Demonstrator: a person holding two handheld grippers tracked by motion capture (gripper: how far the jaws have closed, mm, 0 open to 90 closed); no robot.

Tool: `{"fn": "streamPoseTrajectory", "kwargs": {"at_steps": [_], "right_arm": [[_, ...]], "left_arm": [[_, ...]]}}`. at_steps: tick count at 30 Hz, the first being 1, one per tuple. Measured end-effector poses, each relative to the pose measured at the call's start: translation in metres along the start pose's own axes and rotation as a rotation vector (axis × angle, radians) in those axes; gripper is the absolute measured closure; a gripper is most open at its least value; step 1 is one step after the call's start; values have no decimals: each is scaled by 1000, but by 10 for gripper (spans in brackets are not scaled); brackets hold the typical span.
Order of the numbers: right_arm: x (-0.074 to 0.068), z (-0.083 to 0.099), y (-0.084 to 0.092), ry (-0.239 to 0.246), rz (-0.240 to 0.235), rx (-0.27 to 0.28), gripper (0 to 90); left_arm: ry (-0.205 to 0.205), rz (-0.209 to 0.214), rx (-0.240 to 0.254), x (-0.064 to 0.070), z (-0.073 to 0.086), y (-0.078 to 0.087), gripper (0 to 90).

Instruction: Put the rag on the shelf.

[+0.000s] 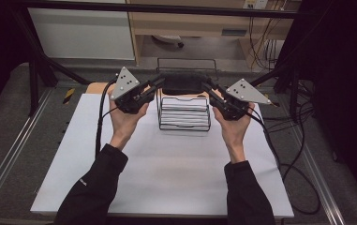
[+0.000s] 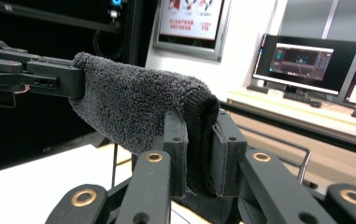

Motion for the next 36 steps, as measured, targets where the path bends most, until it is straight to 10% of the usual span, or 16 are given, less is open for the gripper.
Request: {"fn": "streamPoseTrajectory", "kwargs": {"at_steps": [16, 36], "right_arm": [[-4, 26, 3, -24, -42, -151, 711], [0, 87, 5, -233, -62, -347, 539]], "left_arm": [[54, -5, -170, 4, 33, 1, 753], [108, 6, -380, 6, 86, -6, 616]]}}
Point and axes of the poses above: each handheld gripper's, and its own axes: y roughly backward along the jaws, z roughly out of its underside, x roughly to its right, the point moved 7 cm from there along -y, roughly forward along the jaws, and after that the axes turned 6 degrees about -z, right-handed, at the moved point
